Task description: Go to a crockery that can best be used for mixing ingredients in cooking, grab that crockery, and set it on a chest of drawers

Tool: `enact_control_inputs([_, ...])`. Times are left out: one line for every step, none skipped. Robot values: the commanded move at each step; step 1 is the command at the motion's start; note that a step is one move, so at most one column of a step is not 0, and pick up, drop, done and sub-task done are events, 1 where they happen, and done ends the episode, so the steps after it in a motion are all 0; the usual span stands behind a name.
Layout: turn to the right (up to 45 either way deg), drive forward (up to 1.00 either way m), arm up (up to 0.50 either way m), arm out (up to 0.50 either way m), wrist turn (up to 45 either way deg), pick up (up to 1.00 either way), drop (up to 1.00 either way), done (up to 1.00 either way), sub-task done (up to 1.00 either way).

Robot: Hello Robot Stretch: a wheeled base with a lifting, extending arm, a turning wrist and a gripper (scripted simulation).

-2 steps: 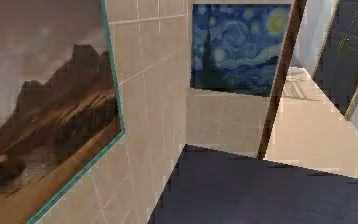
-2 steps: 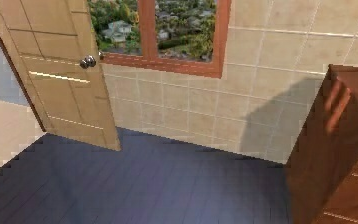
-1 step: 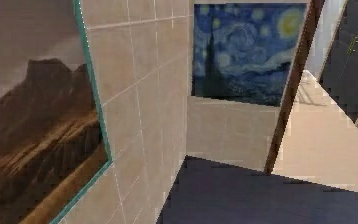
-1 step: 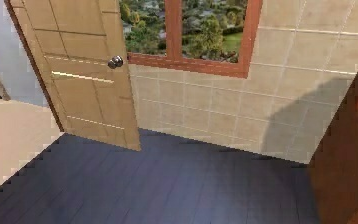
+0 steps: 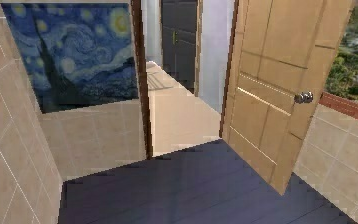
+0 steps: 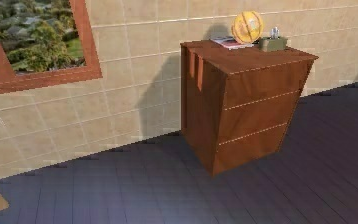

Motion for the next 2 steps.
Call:
enact_control_inputs([3.0, 0.0, 0.0, 0.0, 0.0, 0.0, 0.0, 0.0, 0.0])
enact_control_inputs([0.0, 1.0, 0.0, 0.0, 0.0, 0.0, 0.0, 0.0, 0.0])
